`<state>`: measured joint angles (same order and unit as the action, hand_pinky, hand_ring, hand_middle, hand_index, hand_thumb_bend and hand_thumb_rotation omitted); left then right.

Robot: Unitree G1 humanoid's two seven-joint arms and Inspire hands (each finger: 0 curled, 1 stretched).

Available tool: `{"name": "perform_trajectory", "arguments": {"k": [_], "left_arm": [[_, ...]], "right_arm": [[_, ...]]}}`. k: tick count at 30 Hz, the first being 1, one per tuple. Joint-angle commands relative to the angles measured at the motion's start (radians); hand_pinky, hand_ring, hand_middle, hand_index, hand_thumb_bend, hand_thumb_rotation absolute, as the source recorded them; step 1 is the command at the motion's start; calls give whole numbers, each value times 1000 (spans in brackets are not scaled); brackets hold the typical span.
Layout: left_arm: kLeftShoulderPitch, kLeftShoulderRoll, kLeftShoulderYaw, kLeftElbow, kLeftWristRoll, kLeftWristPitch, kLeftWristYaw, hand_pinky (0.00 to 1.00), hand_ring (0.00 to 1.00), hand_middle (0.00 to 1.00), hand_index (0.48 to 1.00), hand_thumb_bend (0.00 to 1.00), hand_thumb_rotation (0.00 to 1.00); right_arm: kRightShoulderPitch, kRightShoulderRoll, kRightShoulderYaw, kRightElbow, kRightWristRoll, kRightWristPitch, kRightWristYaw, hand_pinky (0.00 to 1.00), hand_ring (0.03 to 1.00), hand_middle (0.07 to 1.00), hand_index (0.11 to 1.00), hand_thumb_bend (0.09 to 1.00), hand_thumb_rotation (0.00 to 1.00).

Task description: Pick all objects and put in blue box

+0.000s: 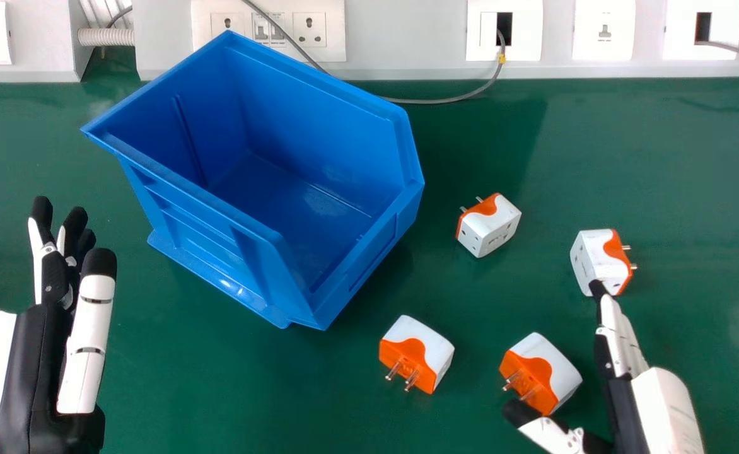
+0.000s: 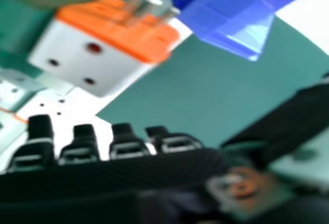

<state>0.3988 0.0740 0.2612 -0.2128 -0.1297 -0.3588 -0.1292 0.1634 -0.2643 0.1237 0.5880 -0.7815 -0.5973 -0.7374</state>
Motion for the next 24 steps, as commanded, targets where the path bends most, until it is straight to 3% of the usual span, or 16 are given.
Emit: {"name": "perform_trajectory", "arguments": {"k": [1, 6, 10, 13, 16, 21, 24], "left_arm": [[4, 8, 9, -24, -2, -15, 5, 1000, 1000, 1000, 992, 496, 880], [9, 9, 12, -30, 3, -14, 10, 1000, 1000, 1000, 993, 491, 885], [9, 12, 12, -32, -6, -10, 5, 1000, 1000, 1000, 994, 499, 883], [5, 14, 13, -31, -3, -10, 8, 1000, 1000, 1000, 995, 504, 878], [3, 17, 12, -31, -10, -10, 4, 1000, 1000, 1000, 996, 488, 876], [5, 16, 11, -41, -4, -3, 13, 1000, 1000, 1000, 998, 492, 871], [6, 19, 13, -43, -4, -4, 12, 1000, 1000, 1000, 999, 504, 882]], "right_arm": [[-23, -18, 23, 5, -26, 33, -53, 823, 941, 978, 988, 742, 867], [-50, -31, 74, 41, -63, 106, -109, 780, 900, 943, 951, 769, 827], [-80, -39, 115, 97, -86, 174, -151, 763, 884, 927, 935, 776, 801], [-105, -40, 137, 144, -80, 205, -171, 758, 879, 922, 929, 775, 792], [-127, -39, 153, 177, -72, 238, -180, 748, 868, 910, 914, 773, 782], [-155, -40, 172, 202, -61, 316, -155, 738, 857, 897, 901, 770, 769], [-164, -48, 186, 197, -64, 363, -143, 722, 841, 881, 885, 762, 757]]}}
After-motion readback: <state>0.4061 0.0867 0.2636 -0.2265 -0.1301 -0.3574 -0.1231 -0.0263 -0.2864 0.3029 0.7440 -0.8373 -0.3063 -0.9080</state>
